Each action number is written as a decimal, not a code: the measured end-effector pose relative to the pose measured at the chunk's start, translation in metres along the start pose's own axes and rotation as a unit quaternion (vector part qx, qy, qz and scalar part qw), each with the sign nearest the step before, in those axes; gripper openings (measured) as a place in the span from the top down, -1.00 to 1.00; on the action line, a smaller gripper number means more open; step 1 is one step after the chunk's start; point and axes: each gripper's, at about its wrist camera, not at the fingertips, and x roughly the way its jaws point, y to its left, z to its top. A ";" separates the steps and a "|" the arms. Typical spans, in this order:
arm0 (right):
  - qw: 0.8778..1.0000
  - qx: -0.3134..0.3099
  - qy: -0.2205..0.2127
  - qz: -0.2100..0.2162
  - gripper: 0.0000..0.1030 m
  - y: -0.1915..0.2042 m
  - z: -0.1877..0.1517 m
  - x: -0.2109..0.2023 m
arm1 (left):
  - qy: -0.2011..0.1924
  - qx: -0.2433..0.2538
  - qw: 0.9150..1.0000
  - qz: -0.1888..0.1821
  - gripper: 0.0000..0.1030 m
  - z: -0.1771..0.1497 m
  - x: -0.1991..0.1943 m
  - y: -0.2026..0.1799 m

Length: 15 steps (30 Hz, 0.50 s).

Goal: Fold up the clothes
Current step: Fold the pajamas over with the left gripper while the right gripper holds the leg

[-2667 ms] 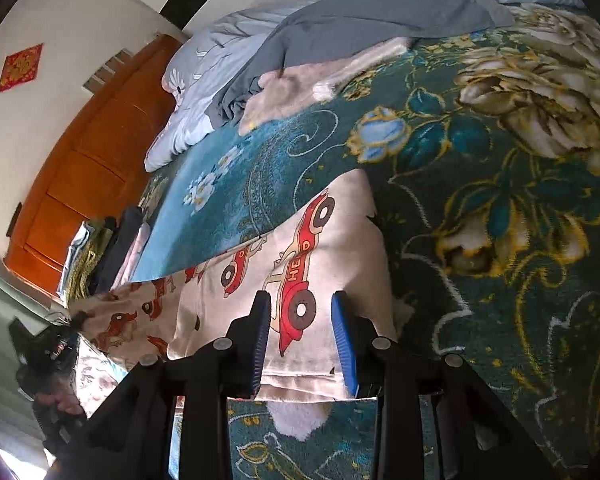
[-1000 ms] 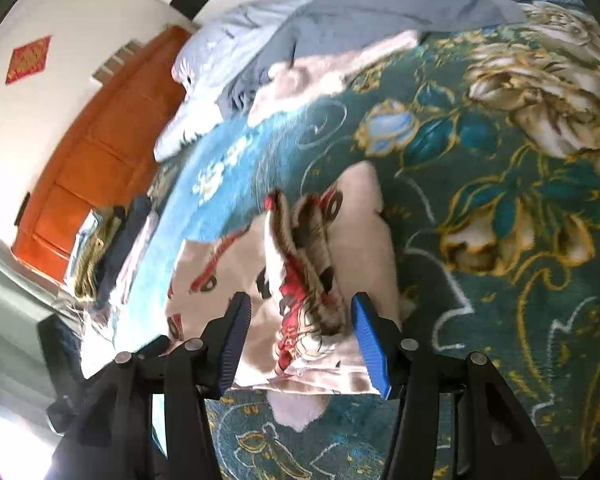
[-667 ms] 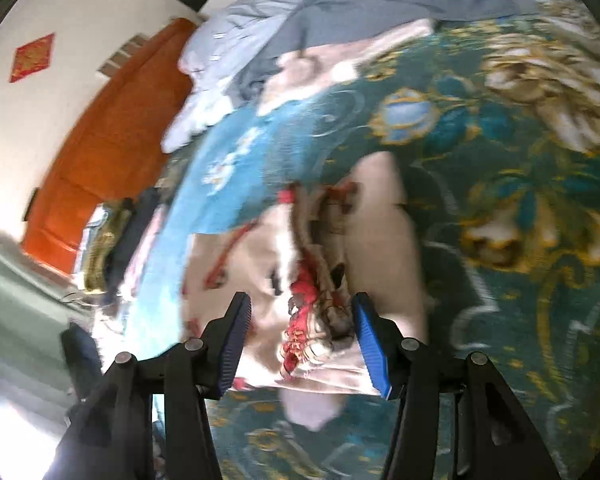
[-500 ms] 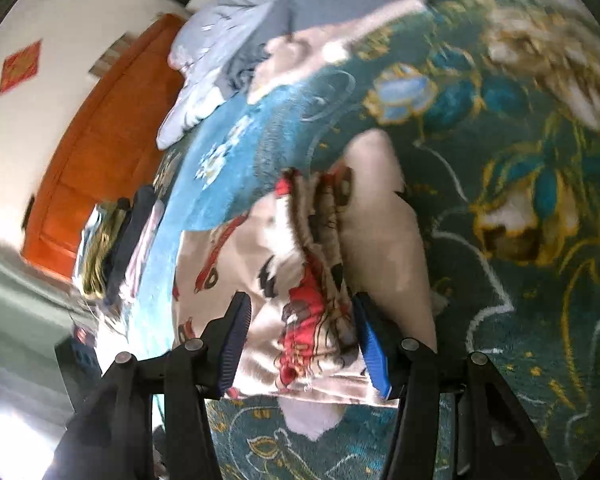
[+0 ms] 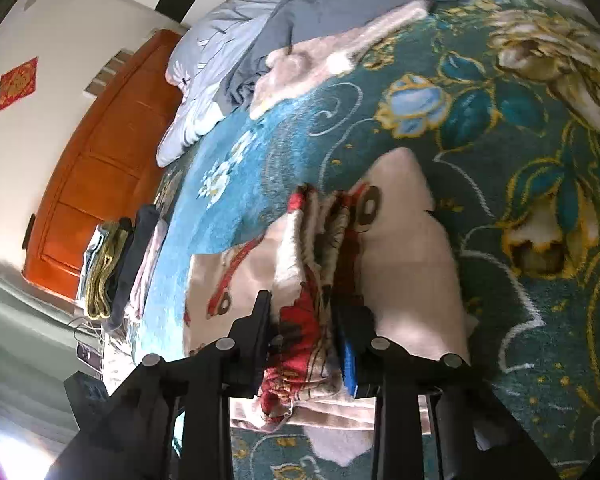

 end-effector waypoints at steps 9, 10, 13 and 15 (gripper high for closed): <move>0.994 -0.086 -0.056 -0.024 0.46 0.025 0.003 -0.043 | 0.003 0.002 1.000 -0.005 -0.40 0.001 0.002 0.001; 0.995 -0.078 -0.047 -0.034 0.46 0.017 0.003 -0.039 | 0.003 0.004 1.000 -0.005 -0.40 0.000 0.002 0.001; 0.996 -0.054 -0.023 -0.069 0.47 -0.008 -0.003 -0.023 | 0.004 0.005 1.000 -0.006 -0.40 -0.001 0.001 0.001; 0.996 -0.044 -0.042 -0.072 0.50 -0.016 -0.002 -0.030 | 0.005 0.003 1.000 -0.004 -0.40 -0.001 0.001 0.003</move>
